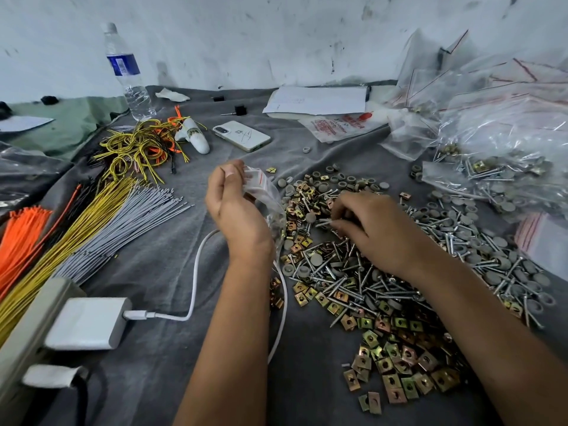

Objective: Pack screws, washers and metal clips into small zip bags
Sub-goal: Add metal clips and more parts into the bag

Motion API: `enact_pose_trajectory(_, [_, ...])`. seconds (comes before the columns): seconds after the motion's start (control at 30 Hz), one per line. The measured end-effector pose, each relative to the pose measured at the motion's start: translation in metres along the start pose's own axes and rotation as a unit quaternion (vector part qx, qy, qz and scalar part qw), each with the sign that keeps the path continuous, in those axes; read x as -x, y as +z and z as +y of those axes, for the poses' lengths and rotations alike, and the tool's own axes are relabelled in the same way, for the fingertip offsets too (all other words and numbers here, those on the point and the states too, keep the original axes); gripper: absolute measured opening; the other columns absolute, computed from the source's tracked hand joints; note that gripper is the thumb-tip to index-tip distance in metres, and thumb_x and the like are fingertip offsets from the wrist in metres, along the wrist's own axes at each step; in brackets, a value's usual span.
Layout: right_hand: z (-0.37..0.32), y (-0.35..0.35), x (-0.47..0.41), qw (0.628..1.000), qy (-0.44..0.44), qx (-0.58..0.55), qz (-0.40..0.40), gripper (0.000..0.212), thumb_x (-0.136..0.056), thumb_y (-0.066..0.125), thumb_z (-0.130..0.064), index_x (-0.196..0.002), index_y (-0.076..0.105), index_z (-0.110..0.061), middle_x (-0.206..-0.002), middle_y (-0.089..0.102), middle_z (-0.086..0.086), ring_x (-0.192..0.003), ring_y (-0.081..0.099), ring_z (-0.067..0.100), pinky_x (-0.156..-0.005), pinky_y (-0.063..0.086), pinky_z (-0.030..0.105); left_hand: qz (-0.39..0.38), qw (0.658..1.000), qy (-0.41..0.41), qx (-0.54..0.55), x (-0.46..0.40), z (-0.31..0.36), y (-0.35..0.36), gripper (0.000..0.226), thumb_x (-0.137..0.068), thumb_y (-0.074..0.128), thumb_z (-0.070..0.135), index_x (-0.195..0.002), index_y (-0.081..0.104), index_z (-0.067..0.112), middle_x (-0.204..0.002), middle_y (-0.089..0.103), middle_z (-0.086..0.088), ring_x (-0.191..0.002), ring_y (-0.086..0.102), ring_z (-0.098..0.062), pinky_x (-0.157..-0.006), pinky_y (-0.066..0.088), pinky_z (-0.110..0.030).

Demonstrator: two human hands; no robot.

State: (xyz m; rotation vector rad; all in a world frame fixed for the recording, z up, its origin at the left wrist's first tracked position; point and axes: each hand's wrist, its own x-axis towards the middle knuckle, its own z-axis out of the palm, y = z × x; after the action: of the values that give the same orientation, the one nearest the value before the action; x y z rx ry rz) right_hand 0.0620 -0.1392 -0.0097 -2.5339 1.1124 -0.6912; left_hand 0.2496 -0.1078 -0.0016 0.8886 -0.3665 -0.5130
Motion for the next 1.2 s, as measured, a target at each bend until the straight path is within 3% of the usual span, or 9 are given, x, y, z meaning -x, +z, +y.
enact_pose_trajectory(0.17, [0.008, -0.001, -0.003, 0.994, 0.016, 0.080, 0.076, 0.026, -0.086, 0.079, -0.031, -0.108, 0.069, -0.021, -0.109, 0.065, -0.004, -0.111, 0.053, 0.017, -0.094, 0.046, 0.036, 0.003, 1.000, 0.004, -0.005, 0.000, 0.000, 0.000, 0.058, -0.105, 0.050, 0.008, -0.060, 0.073, 0.036, -0.079, 0.066, 0.013, -0.090, 0.056, -0.015, -0.090, 0.043, -0.039])
enact_pose_trajectory(0.37, [0.001, 0.000, -0.004, 0.993, -0.038, 0.077, -0.079, 0.028, -0.086, 0.072, -0.051, -0.108, 0.074, -0.035, -0.116, 0.053, -0.009, -0.119, 0.034, 0.013, -0.103, 0.037, 0.036, -0.009, 1.000, 0.000, -0.016, 0.000, -0.004, 0.000, 0.047, -0.104, 0.049, 0.006, -0.064, 0.065, 0.027, -0.082, 0.057, -0.001, -0.087, 0.047, -0.025, -0.081, 0.036, -0.045])
enact_pose_trajectory(0.57, [0.000, -0.003, -0.004, 0.990, -0.040, 0.087, -0.108, 0.021, -0.088, 0.072, -0.045, -0.102, 0.067, -0.030, -0.112, 0.052, -0.012, -0.113, 0.035, 0.012, -0.103, 0.035, 0.038, -0.116, 0.988, -0.027, -0.101, 0.004, -0.006, 0.002, 0.030, -0.105, 0.049, 0.007, -0.078, 0.061, 0.015, -0.085, 0.053, -0.012, -0.080, 0.047, -0.024, -0.068, 0.038, -0.036])
enact_pose_trajectory(0.63, [0.000, -0.002, -0.001, 0.994, -0.034, 0.052, -0.086, 0.015, -0.090, 0.072, -0.038, -0.098, 0.064, -0.029, -0.102, 0.052, -0.015, -0.105, 0.043, 0.010, -0.095, 0.040, 0.034, -0.156, 0.974, -0.031, -0.159, 0.006, -0.008, 0.002, 0.033, -0.105, 0.052, 0.010, -0.075, 0.063, 0.018, -0.088, 0.057, -0.017, -0.083, 0.054, -0.027, -0.078, 0.044, -0.041])
enact_pose_trajectory(0.73, [0.004, -0.006, 0.001, 0.998, 0.012, -0.056, 0.038, 0.011, -0.092, 0.071, -0.023, -0.100, 0.064, -0.022, -0.097, 0.062, -0.011, -0.091, 0.061, 0.008, -0.077, 0.045, 0.015, -0.229, 0.929, -0.015, -0.290, 0.011, -0.009, 0.001, 0.038, -0.104, 0.055, 0.022, -0.067, 0.062, 0.027, -0.100, 0.064, -0.019, -0.102, 0.062, -0.040, -0.093, 0.051, -0.053])
enact_pose_trajectory(0.8, [0.007, -0.010, 0.002, 0.983, 0.026, -0.114, 0.141, 0.013, -0.092, 0.072, -0.015, -0.104, 0.067, -0.016, -0.096, 0.069, -0.005, -0.087, 0.067, 0.005, -0.074, 0.051, 0.009, -0.277, 0.884, 0.041, -0.374, 0.016, -0.012, 0.002, 0.033, -0.102, 0.060, 0.024, -0.069, 0.059, 0.028, -0.095, 0.059, -0.008, -0.100, 0.059, -0.034, -0.084, 0.047, -0.043])
enact_pose_trajectory(0.9, [0.006, -0.015, 0.004, 0.957, 0.002, -0.185, 0.221, 0.019, -0.090, 0.075, -0.010, -0.108, 0.071, -0.016, -0.097, 0.073, -0.007, -0.091, 0.071, 0.002, -0.082, 0.056, 0.014, -0.318, 0.842, 0.097, -0.425, 0.026, -0.017, 0.006, 0.019, -0.095, 0.071, 0.024, -0.079, 0.063, 0.030, -0.099, 0.052, 0.004, -0.100, 0.058, -0.024, -0.085, 0.048, -0.036])
enact_pose_trajectory(1.1, [0.003, -0.010, 0.004, 0.970, -0.037, -0.190, 0.145, 0.014, -0.095, 0.068, -0.008, -0.107, 0.063, -0.014, -0.092, 0.074, -0.014, -0.081, 0.072, -0.004, -0.066, 0.054, 0.013, -0.322, 0.838, 0.107, -0.427, 0.029, -0.019, 0.007, 0.012, -0.085, 0.071, 0.006, -0.090, 0.076, 0.016, -0.102, 0.054, 0.008, -0.099, 0.061, -0.017, -0.084, 0.053, -0.029])
enact_pose_trajectory(1.2, [0.008, -0.009, 0.004, 0.983, -0.037, -0.142, 0.110, 0.013, -0.096, 0.068, -0.012, -0.108, 0.063, -0.016, -0.093, 0.075, -0.015, -0.083, 0.071, -0.006, -0.072, 0.056, 0.021, -0.330, 0.839, 0.092, -0.422, 0.030, -0.017, 0.006, 0.020, -0.083, 0.070, 0.003, -0.095, 0.078, 0.017, -0.113, 0.056, -0.002, -0.093, 0.063, -0.010, -0.079, 0.054, -0.020])
